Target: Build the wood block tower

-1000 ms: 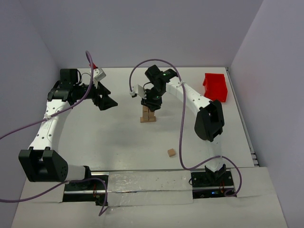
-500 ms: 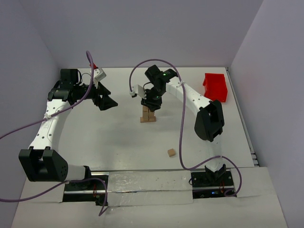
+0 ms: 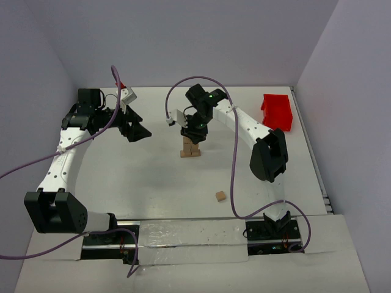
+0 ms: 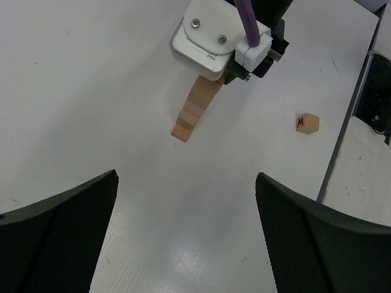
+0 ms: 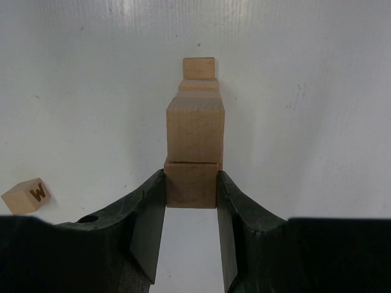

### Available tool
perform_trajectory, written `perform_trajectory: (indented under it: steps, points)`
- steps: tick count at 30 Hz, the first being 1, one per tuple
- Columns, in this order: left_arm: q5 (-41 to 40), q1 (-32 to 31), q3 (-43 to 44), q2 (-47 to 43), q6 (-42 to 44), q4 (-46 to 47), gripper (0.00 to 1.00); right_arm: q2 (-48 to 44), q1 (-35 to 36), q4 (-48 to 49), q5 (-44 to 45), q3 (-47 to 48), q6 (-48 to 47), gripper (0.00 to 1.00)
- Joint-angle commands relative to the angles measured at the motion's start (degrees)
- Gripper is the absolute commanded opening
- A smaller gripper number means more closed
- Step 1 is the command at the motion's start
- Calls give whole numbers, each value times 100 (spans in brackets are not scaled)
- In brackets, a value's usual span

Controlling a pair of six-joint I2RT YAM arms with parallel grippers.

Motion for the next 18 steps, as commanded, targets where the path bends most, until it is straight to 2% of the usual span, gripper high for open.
perform_trajectory:
  steps: [1,5,10,13,15,16,18]
  points:
    - [52,-41,255,22,151,3,99,50,56,97,37,282,62,43]
    - [68,-43,261,22,153,-1,99,46,64,112,54,269,84,50]
    - [68,-42,274,22,144,10,99,6,57,134,81,230,125,65]
    - [51,-42,266,6,136,3,99,-3,63,90,106,238,141,82]
    - [41,-50,282,5,127,3,99,-45,64,72,115,213,150,86]
    - [25,-43,291,5,126,11,99,-70,64,56,116,196,150,97]
    - [24,-42,283,14,109,21,99,-195,60,58,119,98,159,100]
